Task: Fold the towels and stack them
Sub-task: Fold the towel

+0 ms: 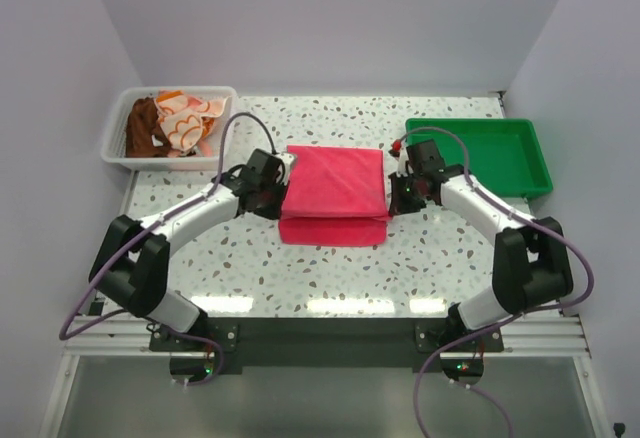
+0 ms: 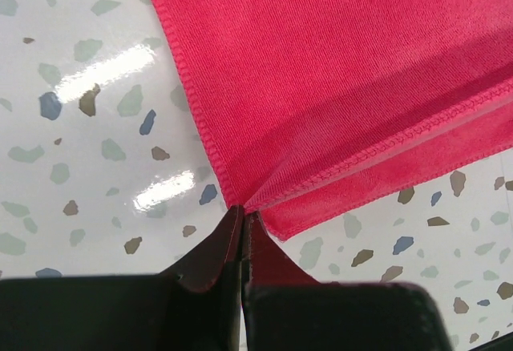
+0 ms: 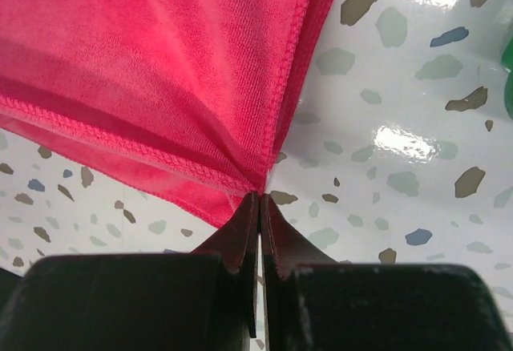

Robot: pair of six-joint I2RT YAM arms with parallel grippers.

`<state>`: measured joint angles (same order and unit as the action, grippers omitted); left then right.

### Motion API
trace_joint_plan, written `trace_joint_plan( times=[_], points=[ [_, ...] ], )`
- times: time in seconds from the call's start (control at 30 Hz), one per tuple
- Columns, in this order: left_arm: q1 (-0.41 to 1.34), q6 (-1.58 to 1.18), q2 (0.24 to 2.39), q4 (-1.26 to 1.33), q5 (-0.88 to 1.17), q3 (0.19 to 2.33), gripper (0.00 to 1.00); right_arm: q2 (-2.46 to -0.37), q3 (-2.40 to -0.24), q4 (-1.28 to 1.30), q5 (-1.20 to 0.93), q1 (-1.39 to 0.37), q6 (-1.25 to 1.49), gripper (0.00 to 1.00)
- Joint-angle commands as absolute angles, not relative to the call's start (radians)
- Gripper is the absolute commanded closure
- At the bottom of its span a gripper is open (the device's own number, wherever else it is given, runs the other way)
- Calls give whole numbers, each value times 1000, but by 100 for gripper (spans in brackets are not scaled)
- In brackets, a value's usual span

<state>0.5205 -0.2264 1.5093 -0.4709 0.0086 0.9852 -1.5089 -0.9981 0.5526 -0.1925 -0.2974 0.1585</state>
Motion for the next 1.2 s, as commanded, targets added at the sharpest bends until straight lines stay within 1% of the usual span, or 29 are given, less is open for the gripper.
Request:
trace_joint_plan(
  times=[0.0,0.17,0.33,0.5,0.63,0.77,0.8,0.9,1.0,1.1,1.17],
  points=[
    [531,-247,1542,-451,21,968,100,-1552,-974,505,-161,-299,183,100],
    [561,-278,1603,-439,28,942,100,-1591,-953,477,-158,-299,199,100],
    [569,-290,1597,-423,18,917,100,-1591,-933,471,-164,-301,195,100],
    [568,-284,1589,-449,5,948,100,-1578,-965,480,-163,-302,186,100],
    [568,-278,1553,-506,-78,1037,100,-1531,-1038,532,-143,-304,190,100],
    [571,-276,1470,-564,-123,1086,100,-1425,-1081,575,-127,-308,198,100],
    [569,-273,1430,-555,-112,1085,100,-1384,-1075,577,-126,-310,196,100],
    [569,-258,1404,-537,-103,1042,100,-1342,-1049,595,-114,-310,186,100],
    [569,-261,1422,-545,-86,1016,100,-1335,-993,588,-113,-310,186,100],
    [569,-276,1427,-499,-58,933,100,-1339,-922,549,-123,-310,201,100],
    [571,-281,1445,-483,-60,916,100,-1367,-887,512,-127,-310,209,100]
  ],
)
